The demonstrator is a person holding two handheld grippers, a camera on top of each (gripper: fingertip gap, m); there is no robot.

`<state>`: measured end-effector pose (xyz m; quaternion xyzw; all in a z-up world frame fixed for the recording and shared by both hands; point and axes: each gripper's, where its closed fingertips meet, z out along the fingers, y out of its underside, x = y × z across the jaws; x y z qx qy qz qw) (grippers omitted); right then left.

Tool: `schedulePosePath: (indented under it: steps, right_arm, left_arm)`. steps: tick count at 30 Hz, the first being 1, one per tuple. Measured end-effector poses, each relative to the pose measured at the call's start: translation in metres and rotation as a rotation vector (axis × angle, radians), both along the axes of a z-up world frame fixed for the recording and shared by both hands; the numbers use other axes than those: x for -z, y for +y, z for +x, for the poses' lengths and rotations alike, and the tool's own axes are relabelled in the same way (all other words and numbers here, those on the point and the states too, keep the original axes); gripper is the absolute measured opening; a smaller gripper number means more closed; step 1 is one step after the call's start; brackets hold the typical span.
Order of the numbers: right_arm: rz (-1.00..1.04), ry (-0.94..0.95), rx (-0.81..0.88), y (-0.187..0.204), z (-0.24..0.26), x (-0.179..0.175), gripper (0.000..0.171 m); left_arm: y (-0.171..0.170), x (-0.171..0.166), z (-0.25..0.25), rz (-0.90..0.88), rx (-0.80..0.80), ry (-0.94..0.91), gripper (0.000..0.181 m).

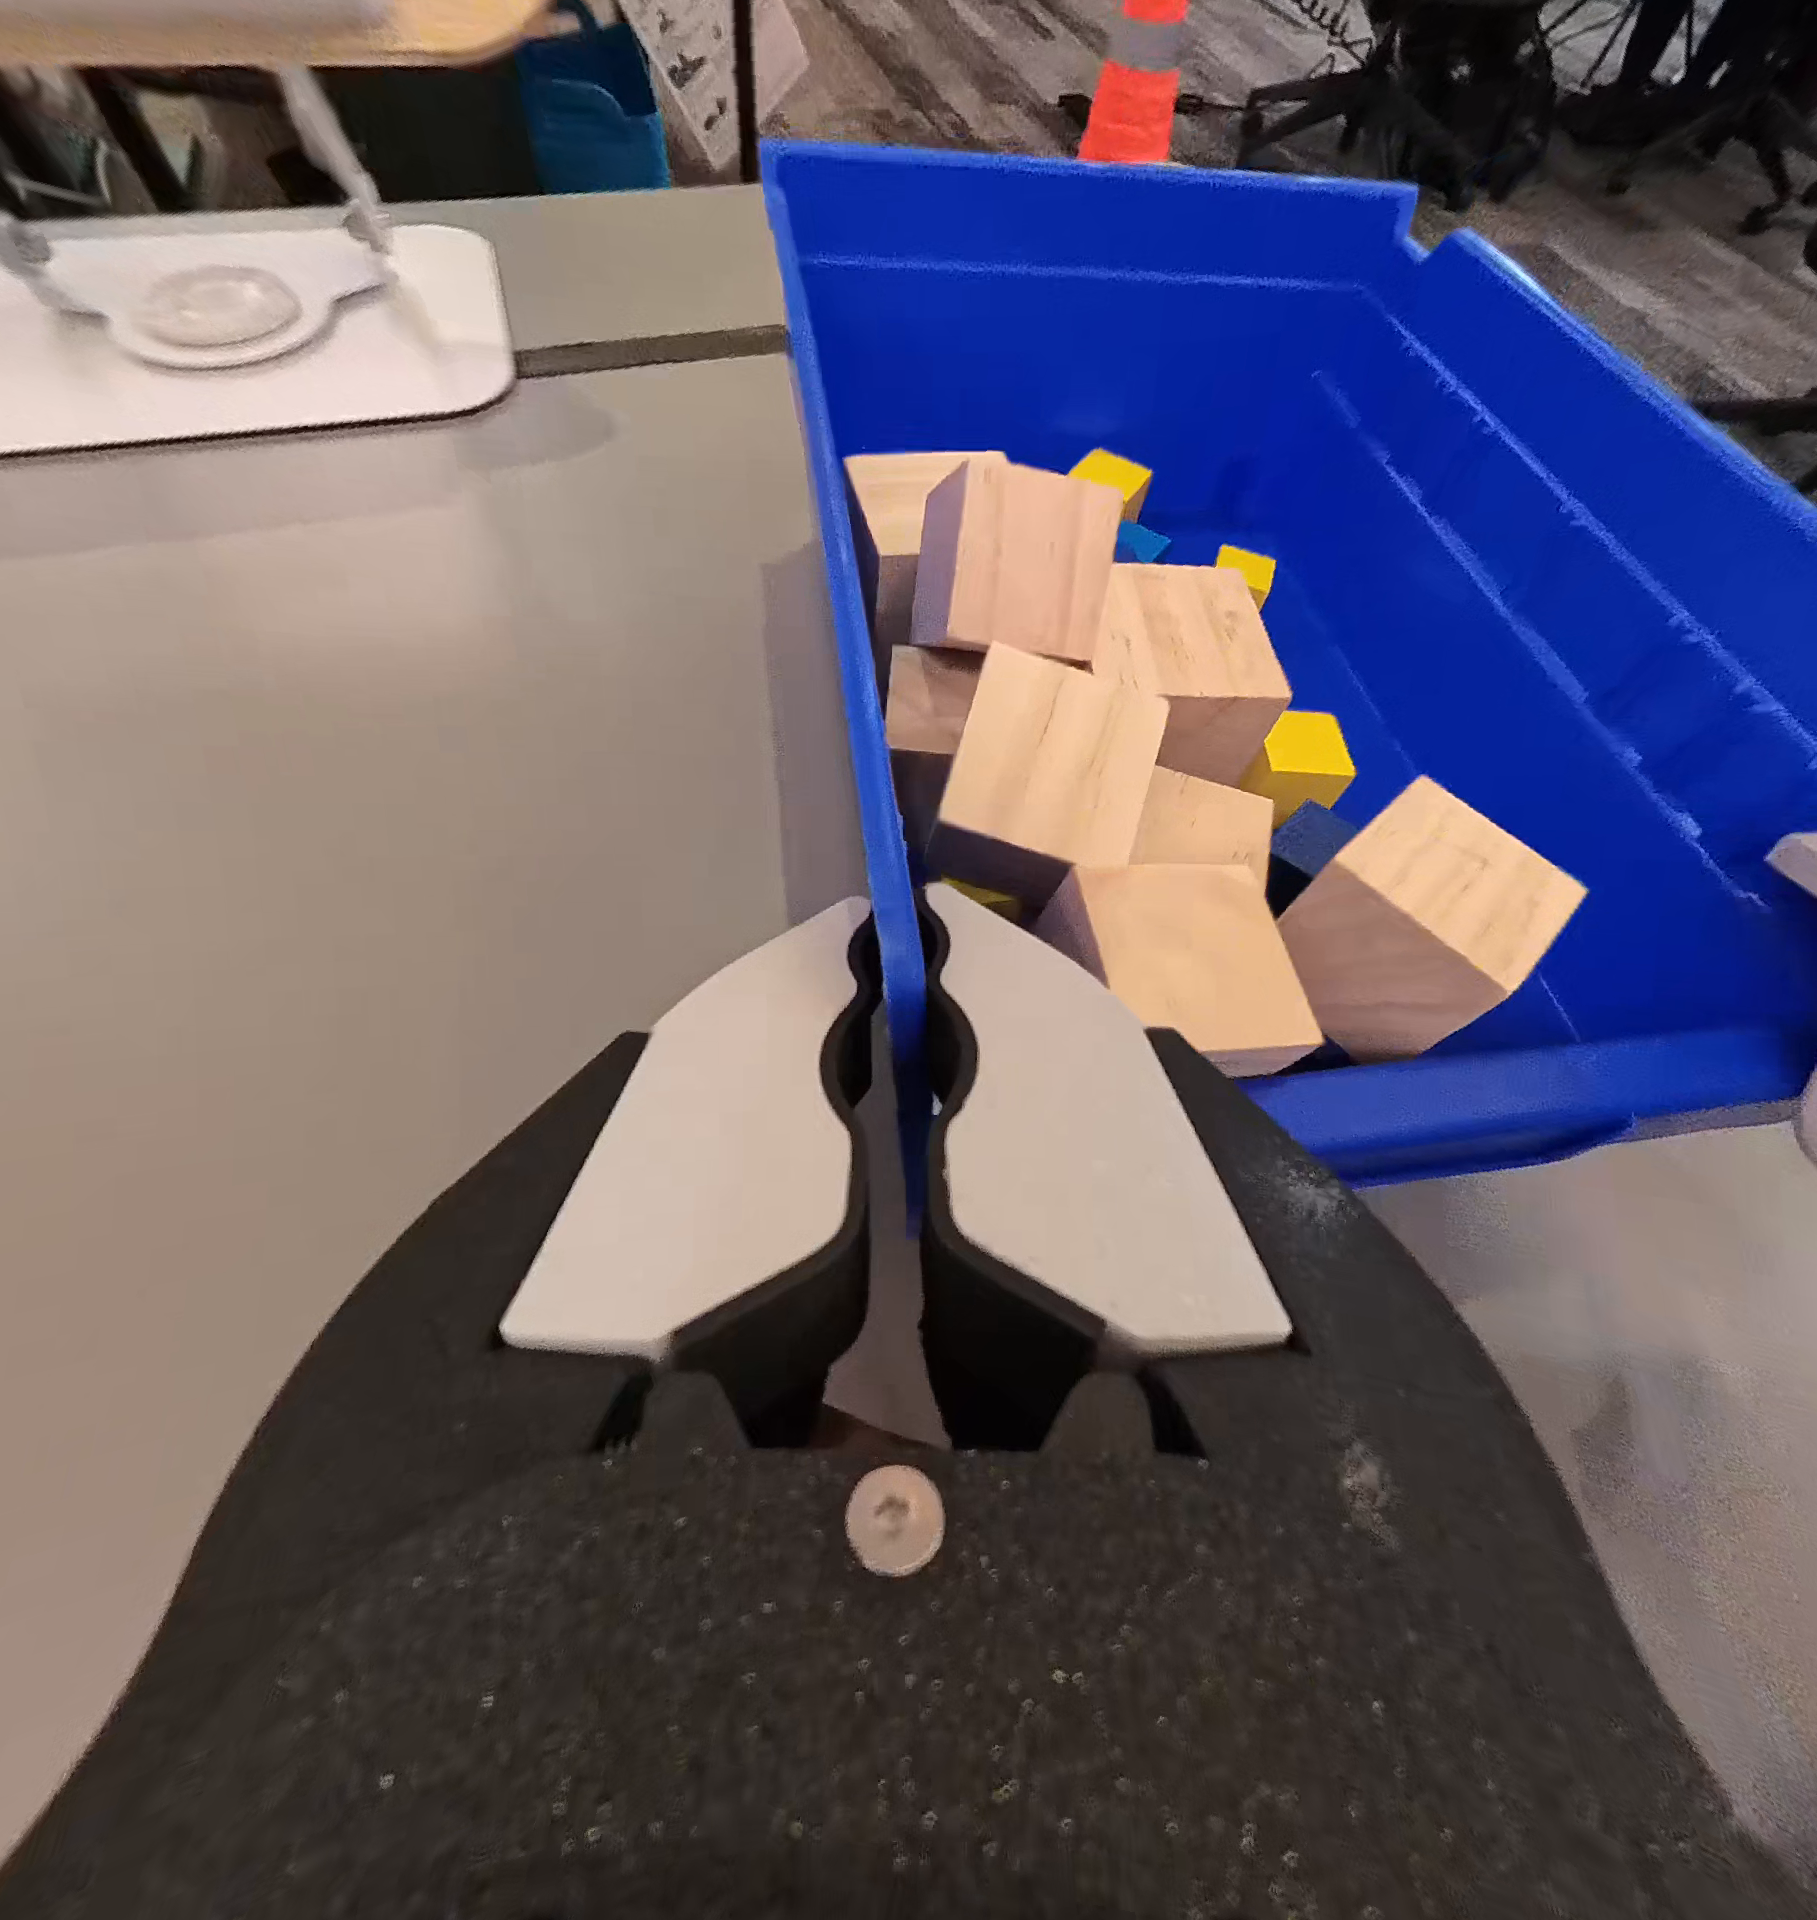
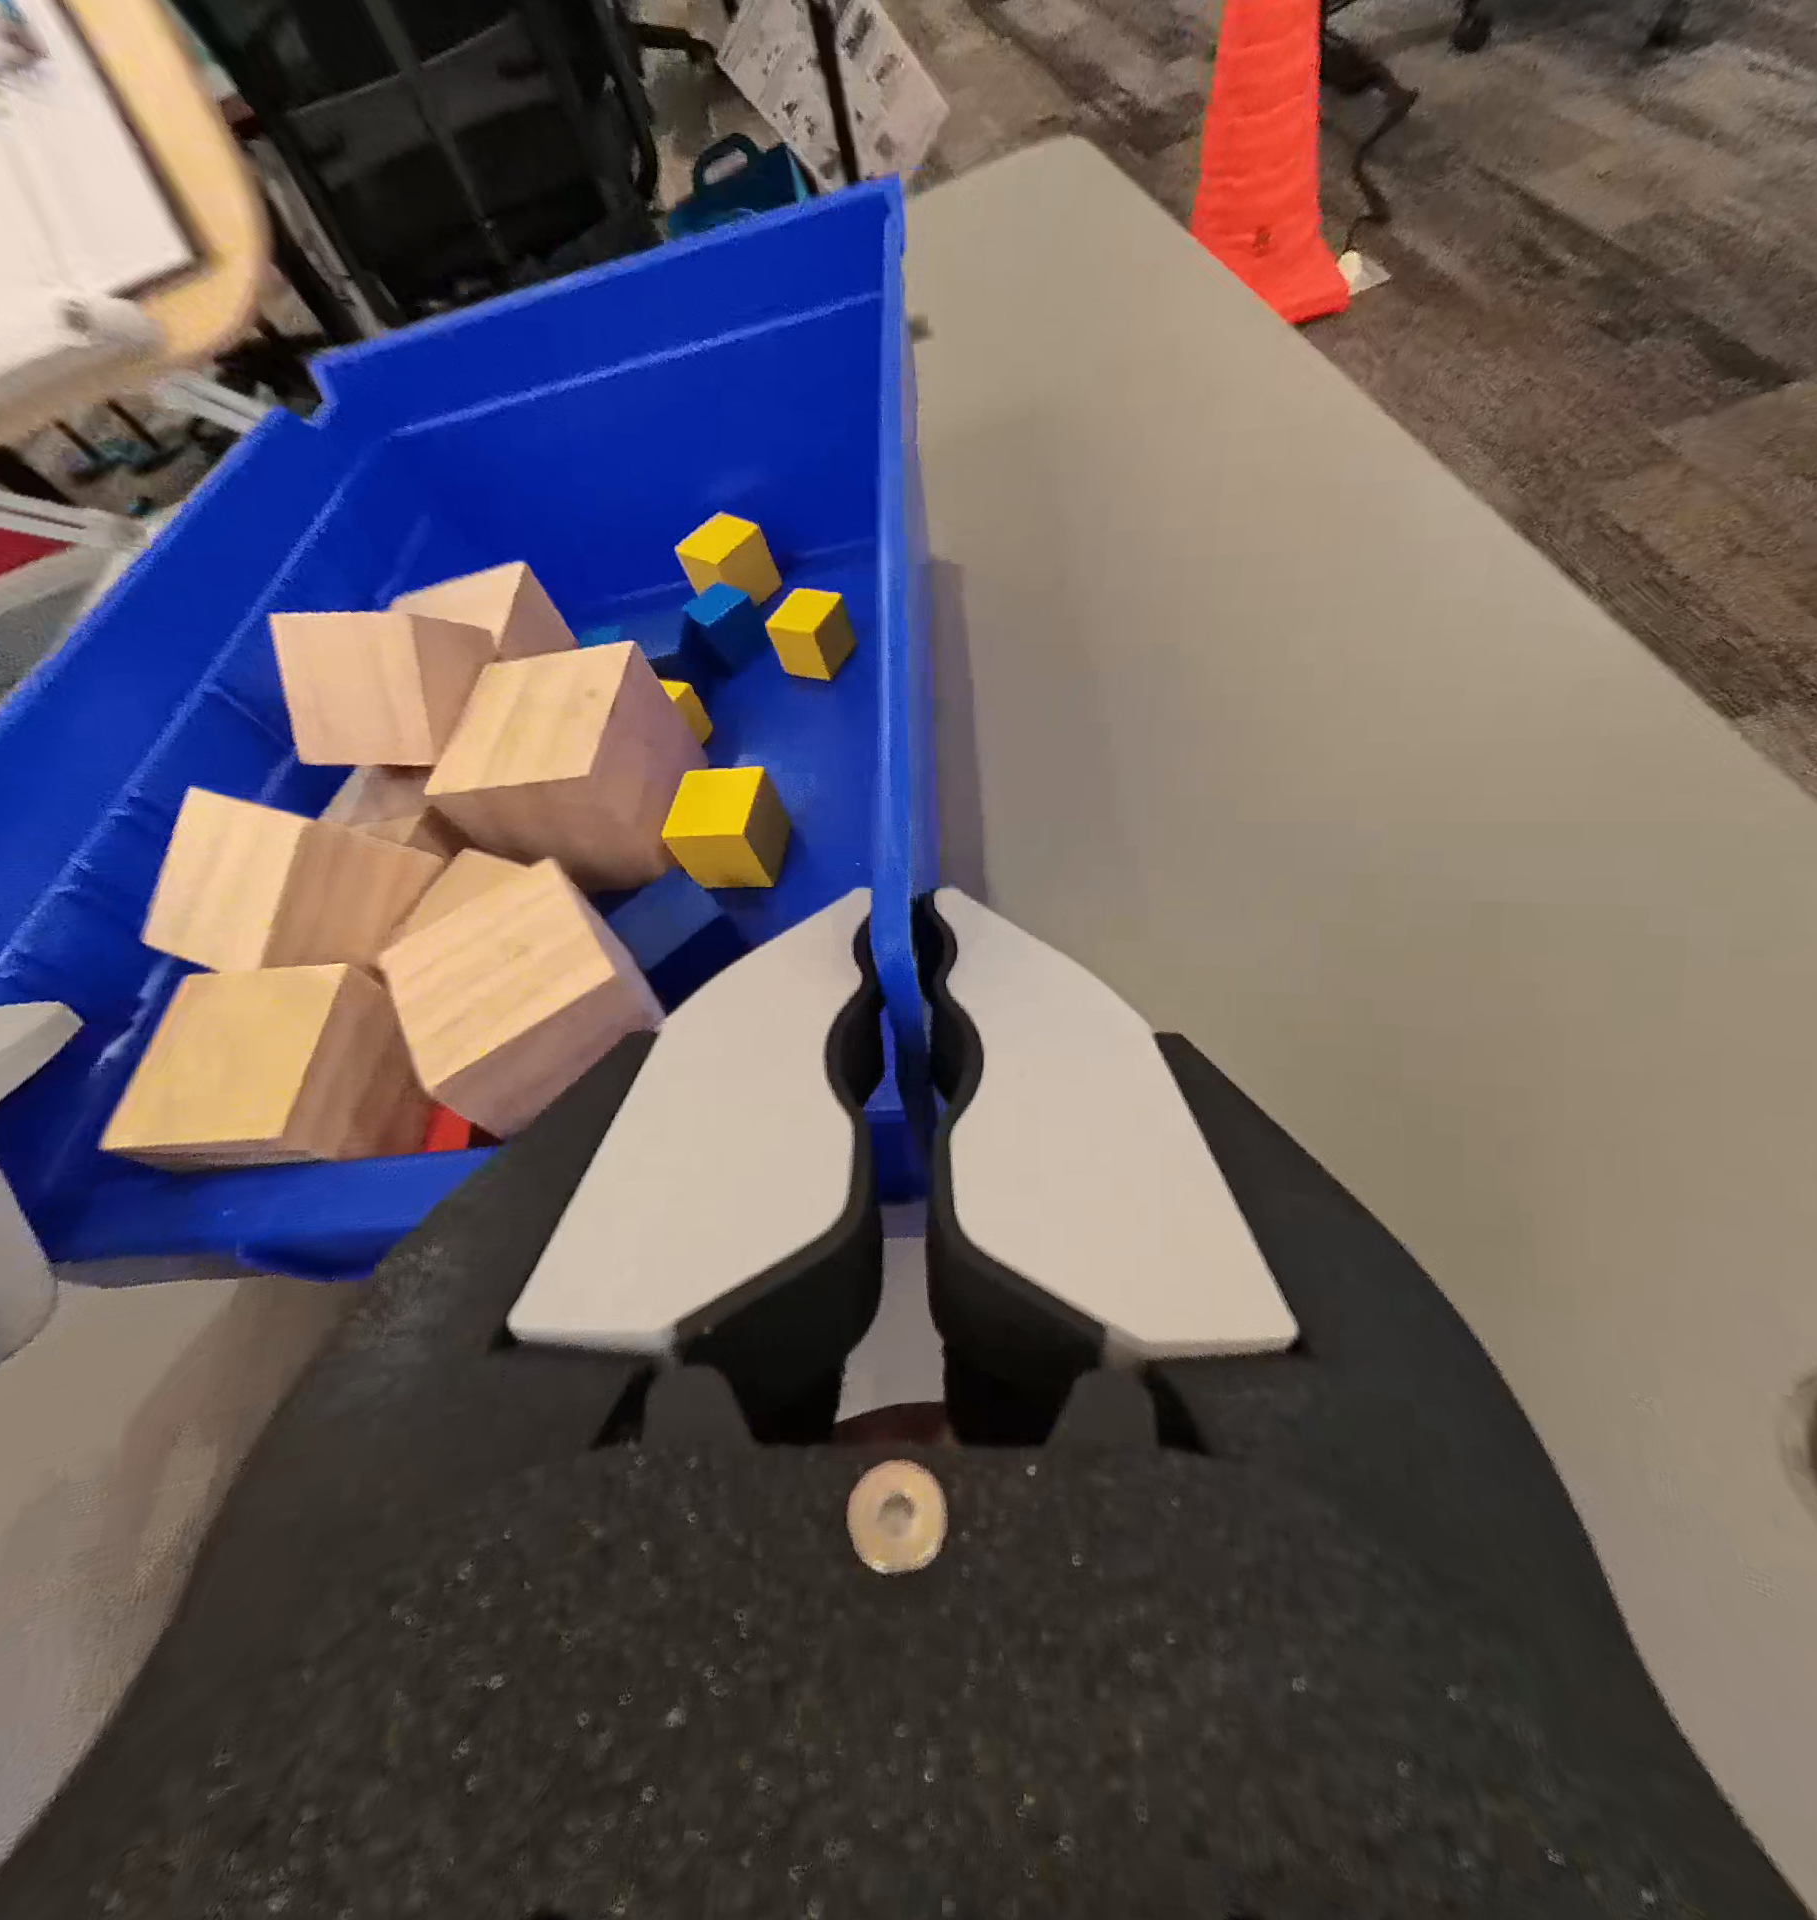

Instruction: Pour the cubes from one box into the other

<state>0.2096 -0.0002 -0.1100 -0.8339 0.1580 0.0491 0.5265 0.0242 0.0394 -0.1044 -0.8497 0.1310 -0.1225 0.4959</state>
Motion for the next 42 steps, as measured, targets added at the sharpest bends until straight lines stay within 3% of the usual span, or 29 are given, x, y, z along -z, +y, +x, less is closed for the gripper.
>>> schedulePosePath:
  steps: [6, 13, 19, 23, 25, 26, 29, 32, 38, 42]
  right_arm:
    - [0.073, -0.027, -0.133, 0.038, -0.122, -0.033, 0.003]
    - [0.041, 0.033, -0.241, 0.066, -0.248, -0.008, 0.003]
    - [0.011, 0.034, -0.227, 0.069, -0.271, 0.017, 0.004]
    - [0.048, 0.066, -0.272, 0.063, -0.269, 0.015, 0.012]
    - [0.092, 0.167, -0.301, 0.047, -0.257, -0.003, 0.037]
    - [0.165, 0.201, -0.332, 0.037, -0.249, -0.019, 0.030]
    - [0.368, 0.224, -0.493, 0.008, -0.236, -0.070, 0.031]
    - [0.362, 0.124, -0.588, 0.000, -0.233, -0.093, 0.038]
    - [0.341, 0.037, -0.775, -0.016, -0.294, -0.096, 0.039]
    - [0.240, -0.004, -0.936, -0.032, -0.364, -0.066, 0.043]
  left_arm:
    - [0.010, -0.030, -0.125, 0.061, -0.150, -0.023, 0.004]
    - [0.019, -0.022, -0.250, 0.072, -0.241, 0.051, 0.004]
    - [0.023, 0.019, -0.275, 0.060, -0.198, 0.047, 0.004]
    - [0.015, 0.015, -0.276, 0.094, -0.186, 0.042, 0.014]
    - [0.000, -0.001, -0.282, 0.083, -0.183, 0.087, 0.046]
    - [-0.012, -0.010, -0.283, 0.069, -0.166, 0.081, 0.051]
    - [-0.052, -0.038, -0.304, 0.063, -0.116, 0.011, 0.053]
    - [-0.067, -0.051, -0.367, 0.047, -0.197, -0.100, 0.054]
    - [-0.024, -0.028, -0.527, 0.020, -0.427, 0.079, 0.067]
    - [0.015, -0.001, -0.542, -0.040, -0.328, -0.011, 0.070]
